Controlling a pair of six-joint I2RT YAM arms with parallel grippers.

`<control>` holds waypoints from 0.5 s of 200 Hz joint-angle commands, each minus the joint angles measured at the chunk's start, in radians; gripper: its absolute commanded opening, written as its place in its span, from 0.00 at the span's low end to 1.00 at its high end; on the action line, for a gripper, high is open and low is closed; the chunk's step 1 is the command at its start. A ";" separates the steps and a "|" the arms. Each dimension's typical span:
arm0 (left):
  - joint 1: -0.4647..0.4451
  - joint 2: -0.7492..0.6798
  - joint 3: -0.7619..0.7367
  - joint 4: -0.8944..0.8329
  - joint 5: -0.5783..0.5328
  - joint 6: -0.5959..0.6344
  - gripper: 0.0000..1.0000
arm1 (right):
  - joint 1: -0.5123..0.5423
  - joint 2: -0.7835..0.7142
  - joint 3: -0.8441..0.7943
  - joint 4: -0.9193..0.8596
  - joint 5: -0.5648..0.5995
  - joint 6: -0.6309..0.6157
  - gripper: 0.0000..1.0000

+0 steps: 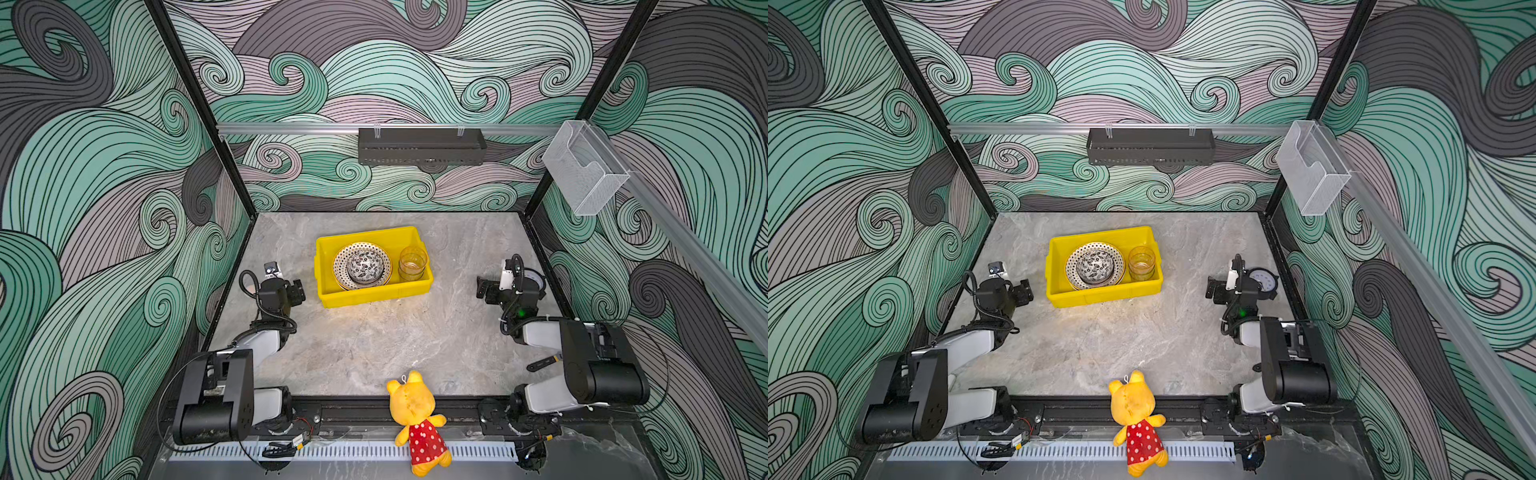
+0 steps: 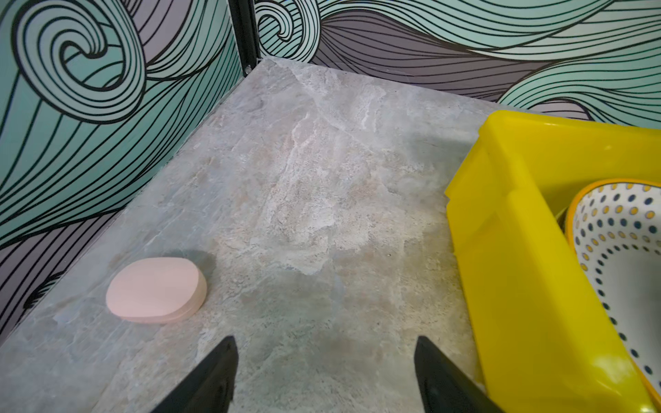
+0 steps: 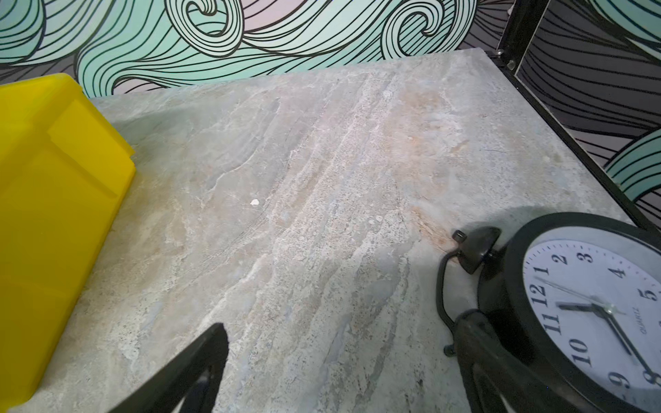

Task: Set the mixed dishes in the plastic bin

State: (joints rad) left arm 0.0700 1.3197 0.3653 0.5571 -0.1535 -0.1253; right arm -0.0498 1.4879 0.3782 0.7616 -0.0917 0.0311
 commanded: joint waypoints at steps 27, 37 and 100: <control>0.005 0.190 0.033 0.240 0.103 0.068 0.81 | 0.013 0.050 0.009 0.125 -0.076 -0.068 0.99; 0.006 0.193 0.046 0.212 0.120 0.076 0.81 | 0.014 0.045 0.014 0.103 -0.070 -0.070 0.99; 0.005 0.205 0.116 0.091 0.147 0.087 0.99 | 0.024 0.047 0.019 0.099 -0.048 -0.073 0.99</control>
State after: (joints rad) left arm 0.0700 1.5154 0.4576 0.6739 -0.0162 -0.0498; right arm -0.0319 1.5383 0.3809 0.8352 -0.1375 -0.0151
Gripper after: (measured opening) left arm 0.986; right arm 0.990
